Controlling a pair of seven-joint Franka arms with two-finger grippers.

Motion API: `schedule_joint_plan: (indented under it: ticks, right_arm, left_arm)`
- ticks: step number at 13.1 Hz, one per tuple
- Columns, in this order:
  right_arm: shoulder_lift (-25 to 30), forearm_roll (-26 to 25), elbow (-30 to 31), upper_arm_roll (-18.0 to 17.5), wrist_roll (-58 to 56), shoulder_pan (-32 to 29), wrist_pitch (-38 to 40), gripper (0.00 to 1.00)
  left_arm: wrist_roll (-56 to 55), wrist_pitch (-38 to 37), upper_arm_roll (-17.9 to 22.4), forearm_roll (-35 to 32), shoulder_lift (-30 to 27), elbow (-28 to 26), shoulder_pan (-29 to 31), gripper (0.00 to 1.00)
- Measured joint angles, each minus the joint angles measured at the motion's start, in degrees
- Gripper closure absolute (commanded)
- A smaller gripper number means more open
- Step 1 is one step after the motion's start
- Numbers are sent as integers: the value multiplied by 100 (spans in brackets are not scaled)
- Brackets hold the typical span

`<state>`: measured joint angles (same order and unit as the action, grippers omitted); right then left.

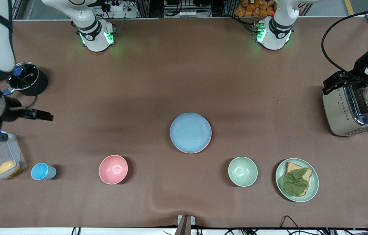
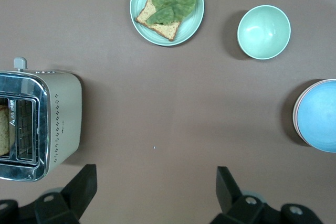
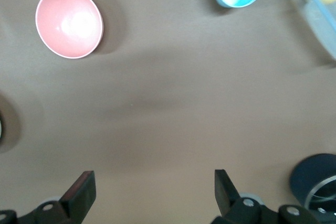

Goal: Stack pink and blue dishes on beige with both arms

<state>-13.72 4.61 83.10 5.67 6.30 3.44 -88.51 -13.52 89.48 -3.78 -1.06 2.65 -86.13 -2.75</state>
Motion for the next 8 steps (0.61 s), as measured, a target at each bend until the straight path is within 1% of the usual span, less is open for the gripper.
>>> schedule_joint_plan:
  ticks: [2,4,8]
  right_arm:
    - [560,-313,266,-256,0,-298,26,0]
    - [945,-386,373,-315,0,-413,146,0]
    - [1183,-428,325,-307,6,-450,198,0]
  left_arm:
    - [0,-47,-31,0,-3,36,-4,0]
    - [0,-151,-48,0,-8,76,-14,0]
    - [0,-266,-46,0,-8,81,7,0]
